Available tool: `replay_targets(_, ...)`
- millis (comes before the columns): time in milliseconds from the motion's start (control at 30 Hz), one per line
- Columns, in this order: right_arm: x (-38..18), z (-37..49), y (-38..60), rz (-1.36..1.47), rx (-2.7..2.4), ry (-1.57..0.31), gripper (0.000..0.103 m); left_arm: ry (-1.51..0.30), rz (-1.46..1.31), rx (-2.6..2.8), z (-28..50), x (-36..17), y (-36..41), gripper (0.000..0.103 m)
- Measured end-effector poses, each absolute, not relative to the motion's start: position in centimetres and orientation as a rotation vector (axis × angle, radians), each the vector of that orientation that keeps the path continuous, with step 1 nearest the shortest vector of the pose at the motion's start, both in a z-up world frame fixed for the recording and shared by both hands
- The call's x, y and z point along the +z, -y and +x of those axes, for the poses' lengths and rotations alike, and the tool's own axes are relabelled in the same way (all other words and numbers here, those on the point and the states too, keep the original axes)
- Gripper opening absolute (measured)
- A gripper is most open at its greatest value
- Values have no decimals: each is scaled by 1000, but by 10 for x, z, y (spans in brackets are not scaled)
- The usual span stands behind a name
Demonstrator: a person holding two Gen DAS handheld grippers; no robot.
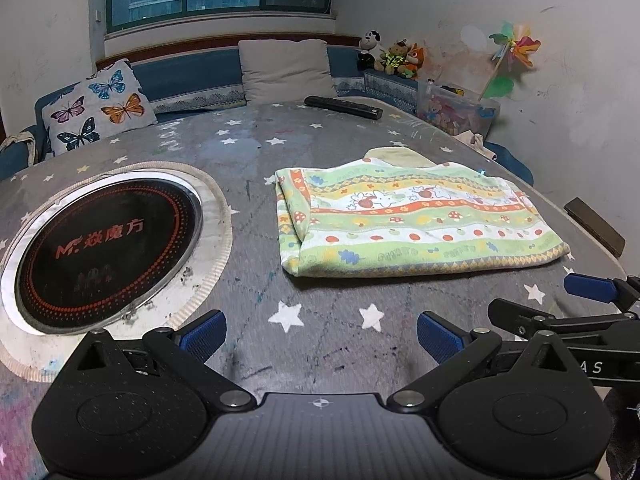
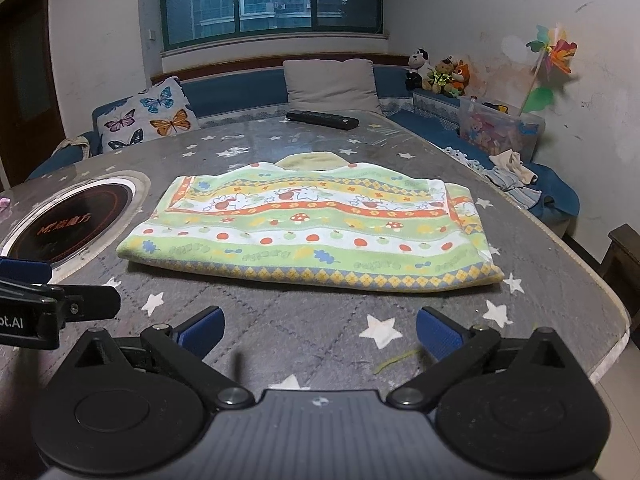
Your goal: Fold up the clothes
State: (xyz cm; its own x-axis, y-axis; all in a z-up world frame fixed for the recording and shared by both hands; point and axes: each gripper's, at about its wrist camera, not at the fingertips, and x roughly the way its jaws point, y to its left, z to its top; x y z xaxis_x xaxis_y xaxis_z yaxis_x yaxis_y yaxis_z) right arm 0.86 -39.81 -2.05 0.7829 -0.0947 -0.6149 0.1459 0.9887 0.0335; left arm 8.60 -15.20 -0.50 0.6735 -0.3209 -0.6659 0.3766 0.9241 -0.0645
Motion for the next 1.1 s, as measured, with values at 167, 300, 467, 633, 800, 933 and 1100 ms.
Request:
replay_targets(167,-20,5,395,80,-129,-655,103,-728,80,-393,81,-5,150,103)
replay_targets(300,-20,3,393,80,-130,-651,103,-721,83,-393,78,-5,149,103)
replay_targets(467,-20,-1,392,83,-127,-648,103,-715,85,-389,72,-5,148,103)
replay_targets(633,-17,-6,390,81,-123,-633,103,-707,85,-385,66,-4,147,103)
replay_targets(800,-16,-11,390,88,-123,-624,103,-690,96,-384,58,-2,147,103)
replay_targets(933,-17,-15,389,90,-120,-622,103,-679,104,-385,52,-2,147,103)
replay_targets(1100,-17,-18,386,90,-116,-619,103,-671,108,-384,48,-1,147,103)
